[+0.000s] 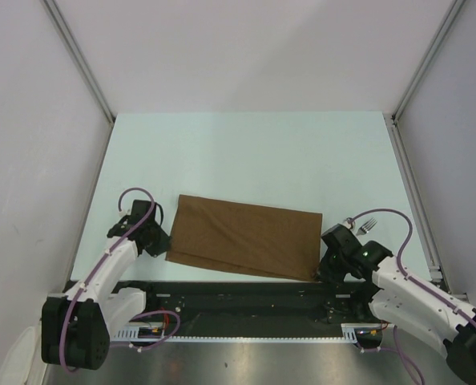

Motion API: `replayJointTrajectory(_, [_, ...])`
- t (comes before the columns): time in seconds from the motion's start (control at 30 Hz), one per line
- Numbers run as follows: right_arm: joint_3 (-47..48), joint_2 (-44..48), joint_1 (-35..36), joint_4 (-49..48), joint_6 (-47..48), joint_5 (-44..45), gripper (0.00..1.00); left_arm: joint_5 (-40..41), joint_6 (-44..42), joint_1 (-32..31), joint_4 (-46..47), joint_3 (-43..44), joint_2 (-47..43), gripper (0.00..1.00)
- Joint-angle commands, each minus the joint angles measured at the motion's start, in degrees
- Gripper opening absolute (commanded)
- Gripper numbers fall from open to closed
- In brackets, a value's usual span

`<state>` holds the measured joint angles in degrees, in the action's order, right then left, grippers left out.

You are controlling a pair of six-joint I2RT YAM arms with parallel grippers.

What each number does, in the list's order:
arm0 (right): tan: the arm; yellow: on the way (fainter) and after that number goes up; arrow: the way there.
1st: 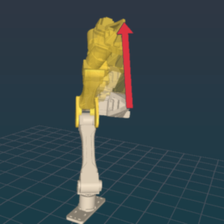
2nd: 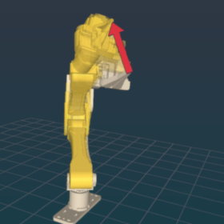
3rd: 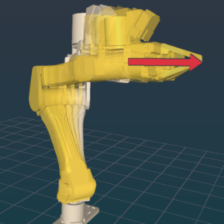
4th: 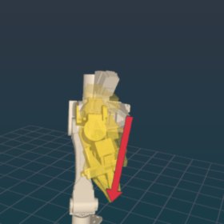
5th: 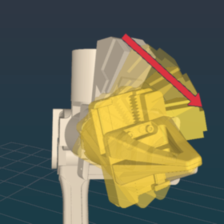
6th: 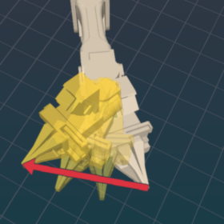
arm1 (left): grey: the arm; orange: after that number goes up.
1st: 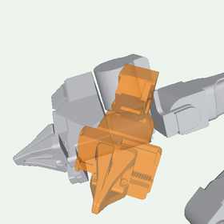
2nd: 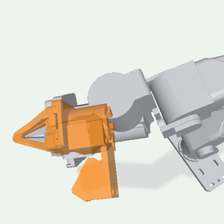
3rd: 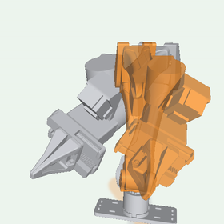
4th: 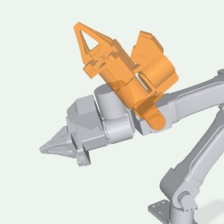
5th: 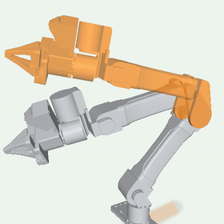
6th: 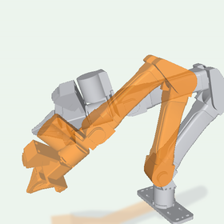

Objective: Fold the napkin into a case and place the utensils inside
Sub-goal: Fold and flatten the napkin at the center of the board.

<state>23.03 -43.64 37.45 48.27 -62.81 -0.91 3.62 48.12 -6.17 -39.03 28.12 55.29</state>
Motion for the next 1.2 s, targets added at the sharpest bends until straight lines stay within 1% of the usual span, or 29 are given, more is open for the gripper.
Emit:
replayJointTrajectory(0.0, [-0.5,-3.3,0.5,1.8,-0.7,0.1,0.00,3.8,0.8,0.8,0.7,0.8,0.1,0.00])
replayJointTrajectory(0.13, [-1.2,-3.5,0.5,0.1,-0.7,0.8,0.00,4.5,0.8,0.7,0.4,0.8,0.1,0.00])
replayJointTrajectory(0.2, [-1.0,-3.8,0.3,-0.2,-0.7,3.3,0.00,4.4,0.8,0.8,0.8,0.4,0.3,0.00])
replayJointTrajectory(0.53, [-1.3,-3.1,0.3,-0.5,-1.4,3.6,0.03,4.6,1.5,0.8,0.1,0.1,0.2,0.00])
replayJointTrajectory(0.73, [-1.6,-2.2,0.1,-0.3,-1.8,3.7,0.04,3.3,4.1,0.7,-3.5,0.5,-3.1,0.00])
replayJointTrajectory(0.83, [-1.6,-2.2,-0.1,-0.2,-2.0,3.5,0.04,4.8,4.8,0.7,-7.1,1.6,-4.7,0.00])
replayJointTrajectory(0.97, [-1.5,-2.2,-0.2,-0.1,-2.0,3.2,0.04,5.0,5.8,0.7,-9.5,2.1,-6.6,0.00])
replayJointTrajectory(1.07, [-1.5,-2.5,-0.4,-0.3,-2.0,2.9,0.05,3.9,6.5,0.7,-8.2,0.8,-6.1,0.00])
replayJointTrajectory(1.17, [-1.7,-2.9,-0.4,-0.7,-1.9,2.3,0.05,4.9,6.6,0.6,-7.7,1.0,-3.4,0.00])
